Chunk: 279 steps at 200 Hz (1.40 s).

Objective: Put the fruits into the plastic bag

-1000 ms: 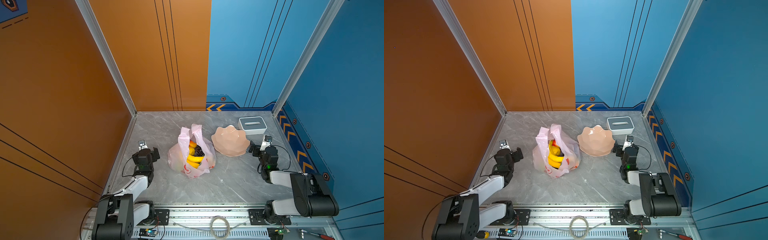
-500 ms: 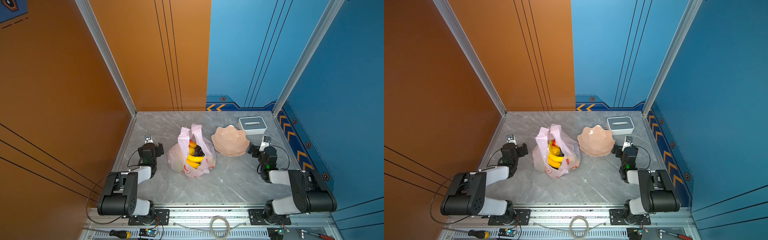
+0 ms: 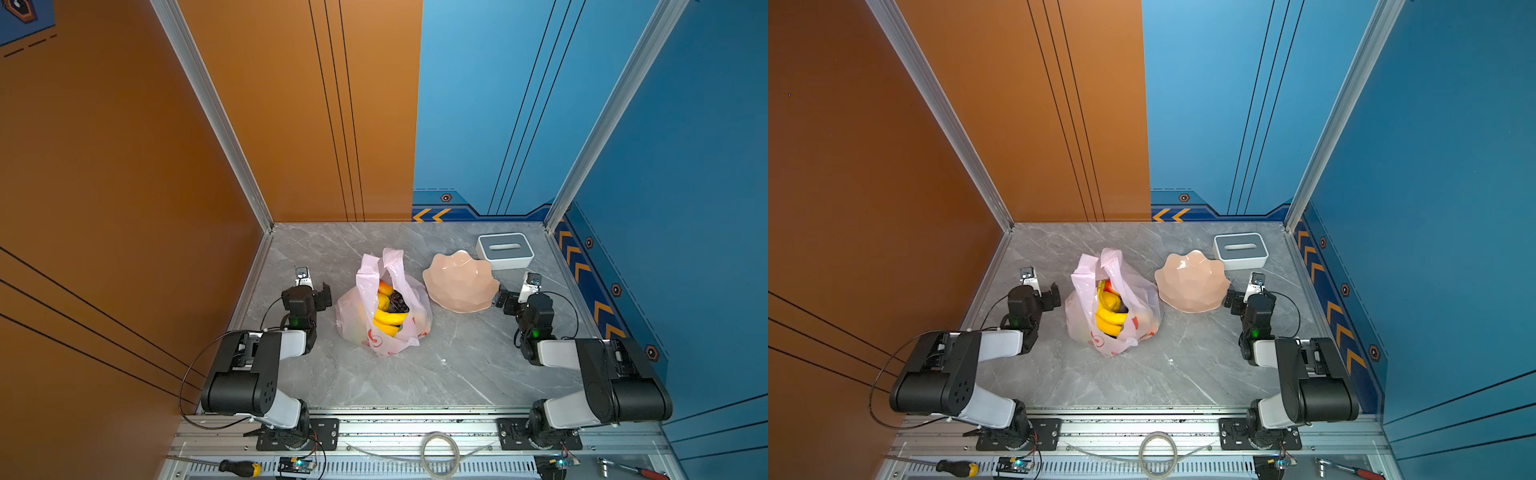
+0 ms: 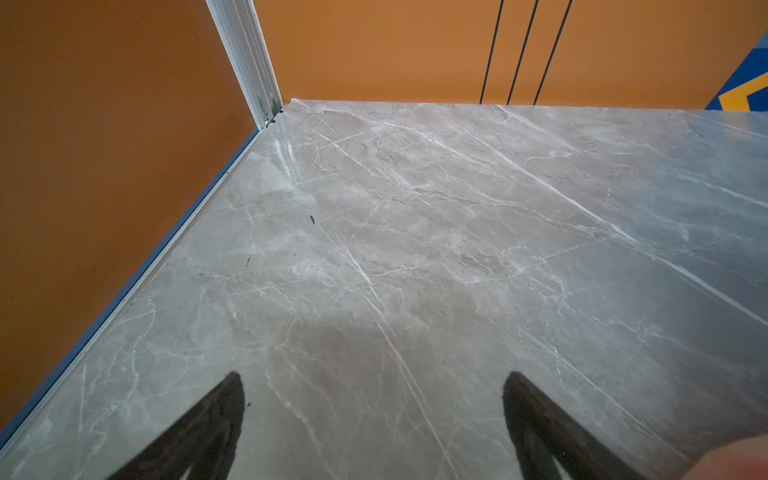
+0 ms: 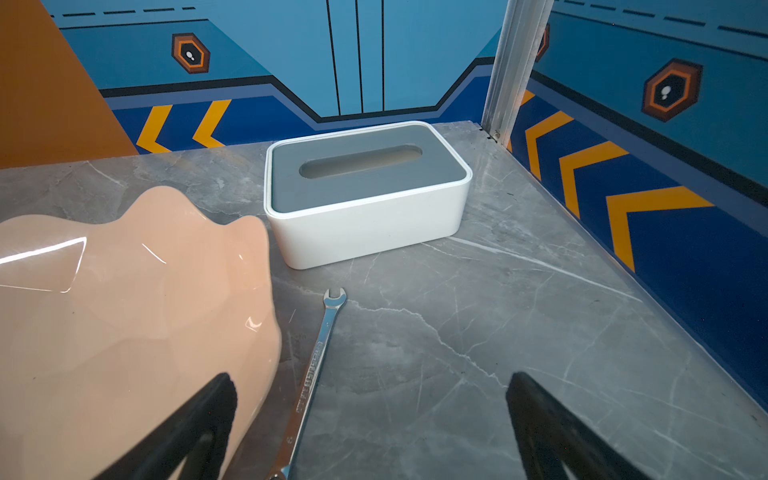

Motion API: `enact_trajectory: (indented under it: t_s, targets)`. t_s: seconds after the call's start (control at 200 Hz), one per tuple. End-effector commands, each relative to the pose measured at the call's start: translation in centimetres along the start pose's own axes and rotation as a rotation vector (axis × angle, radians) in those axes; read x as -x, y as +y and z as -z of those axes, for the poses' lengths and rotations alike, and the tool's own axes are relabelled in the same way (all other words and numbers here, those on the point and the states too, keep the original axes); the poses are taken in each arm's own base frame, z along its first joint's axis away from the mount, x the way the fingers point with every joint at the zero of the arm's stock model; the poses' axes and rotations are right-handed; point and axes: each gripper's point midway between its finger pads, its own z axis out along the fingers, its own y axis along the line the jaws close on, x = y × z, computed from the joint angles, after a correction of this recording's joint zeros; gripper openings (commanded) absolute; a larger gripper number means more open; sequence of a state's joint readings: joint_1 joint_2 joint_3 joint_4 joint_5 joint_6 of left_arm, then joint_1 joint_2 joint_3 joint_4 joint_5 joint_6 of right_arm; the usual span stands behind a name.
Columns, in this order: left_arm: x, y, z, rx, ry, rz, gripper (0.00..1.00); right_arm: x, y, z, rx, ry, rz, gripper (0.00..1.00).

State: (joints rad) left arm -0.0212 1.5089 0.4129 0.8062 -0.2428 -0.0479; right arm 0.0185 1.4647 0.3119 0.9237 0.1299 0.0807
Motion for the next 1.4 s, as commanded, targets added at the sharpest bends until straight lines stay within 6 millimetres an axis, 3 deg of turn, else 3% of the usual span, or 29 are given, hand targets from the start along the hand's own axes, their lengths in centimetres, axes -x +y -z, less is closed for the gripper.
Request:
enact_trajectory:
  t_s: [0.0,0.541,0.951,1.392]
  targets:
    - [-0.5,-0.6,0.1,-0.029,-0.018,-0.016,0.98,0.8,0.4,0.2,0.024,-0.046,0.008,1.0]
    - [-0.7,-0.9,0.0,-0.039,-0.023,-0.03,0.98,0.3,0.5,3.2,0.026,-0.195,0.023,1.0]
    - [-0.6,-1.0,0.1,-0.03,-0.037,-0.034,0.98,0.1,0.5,2.1,0.003,-0.169,0.03,1.0]
    - [-0.7,-1.0,0.1,-0.03,-0.036,-0.036,0.98,-0.2,0.6,-0.3,-0.012,-0.047,0.034,1.0]
